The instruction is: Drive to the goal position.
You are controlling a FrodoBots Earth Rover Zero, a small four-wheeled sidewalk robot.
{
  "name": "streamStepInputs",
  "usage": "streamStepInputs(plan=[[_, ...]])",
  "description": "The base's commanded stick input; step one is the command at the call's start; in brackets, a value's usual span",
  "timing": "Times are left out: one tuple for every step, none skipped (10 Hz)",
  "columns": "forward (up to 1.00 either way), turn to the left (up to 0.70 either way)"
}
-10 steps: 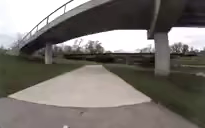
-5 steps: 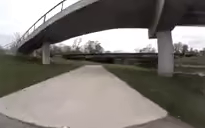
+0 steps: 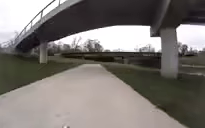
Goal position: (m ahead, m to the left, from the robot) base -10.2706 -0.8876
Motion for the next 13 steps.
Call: streamStepInputs(plan=[[1.0, 0.0], [1.0, 0.0], [1.0, 0.0], [1.0, 0.0], [1.0, 0.04], [1.0, 0.0], [1.0, 0.0], [1.0, 0.01], [1.0, 0.3], [1.0, 0.4], [1.0, 0.4], [1.0, 0.11], [1.0, 0.0]])
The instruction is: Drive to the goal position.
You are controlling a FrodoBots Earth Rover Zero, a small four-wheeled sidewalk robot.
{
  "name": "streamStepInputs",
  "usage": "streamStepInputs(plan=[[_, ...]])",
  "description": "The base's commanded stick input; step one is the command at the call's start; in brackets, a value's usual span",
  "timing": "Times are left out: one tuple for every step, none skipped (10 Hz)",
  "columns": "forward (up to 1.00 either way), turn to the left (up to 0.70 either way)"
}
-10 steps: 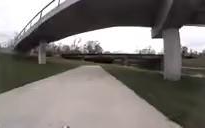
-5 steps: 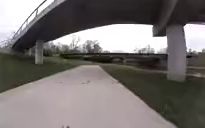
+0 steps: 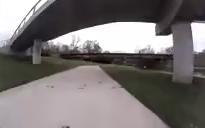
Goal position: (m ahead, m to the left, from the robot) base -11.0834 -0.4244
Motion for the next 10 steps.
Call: streamStepInputs(plan=[[1.0, 0.0], [1.0, 0.0], [1.0, 0.0], [1.0, 0.0], [1.0, 0.0], [1.0, 0.0], [1.0, 0.0], [1.0, 0.0], [1.0, 0.0], [1.0, 0.0]])
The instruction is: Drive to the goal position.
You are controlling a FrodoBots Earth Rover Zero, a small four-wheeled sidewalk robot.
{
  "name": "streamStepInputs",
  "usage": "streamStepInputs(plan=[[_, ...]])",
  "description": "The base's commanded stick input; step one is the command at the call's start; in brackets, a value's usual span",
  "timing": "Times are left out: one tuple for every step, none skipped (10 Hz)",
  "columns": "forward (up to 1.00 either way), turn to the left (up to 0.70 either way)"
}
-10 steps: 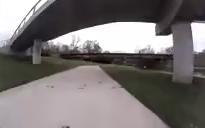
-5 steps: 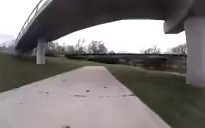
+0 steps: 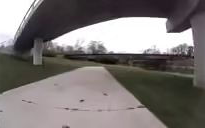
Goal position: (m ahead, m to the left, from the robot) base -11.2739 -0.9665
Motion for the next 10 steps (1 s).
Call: streamStepInputs(plan=[[1.0, 0.0], [1.0, 0.0], [1.0, 0.0], [1.0, 0.0], [1.0, 0.0], [1.0, 0.0], [1.0, 0.0], [1.0, 0.0], [1.0, 0.0], [1.0, 0.0]])
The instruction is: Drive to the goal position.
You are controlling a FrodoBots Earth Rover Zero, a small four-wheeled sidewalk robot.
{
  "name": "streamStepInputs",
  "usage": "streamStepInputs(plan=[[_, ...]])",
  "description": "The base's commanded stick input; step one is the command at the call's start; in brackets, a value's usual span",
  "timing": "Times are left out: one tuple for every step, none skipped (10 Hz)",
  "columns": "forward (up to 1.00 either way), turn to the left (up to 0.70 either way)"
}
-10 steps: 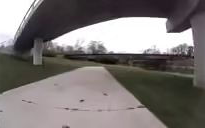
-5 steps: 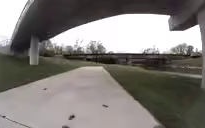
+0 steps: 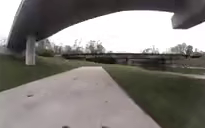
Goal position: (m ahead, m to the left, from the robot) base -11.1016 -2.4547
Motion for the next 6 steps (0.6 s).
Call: streamStepInputs(plan=[[1.0, 0.0], [1.0, 0.01], [1.0, 0.19], [1.0, 0.19], [1.0, 0.21], [1.0, 0.27]])
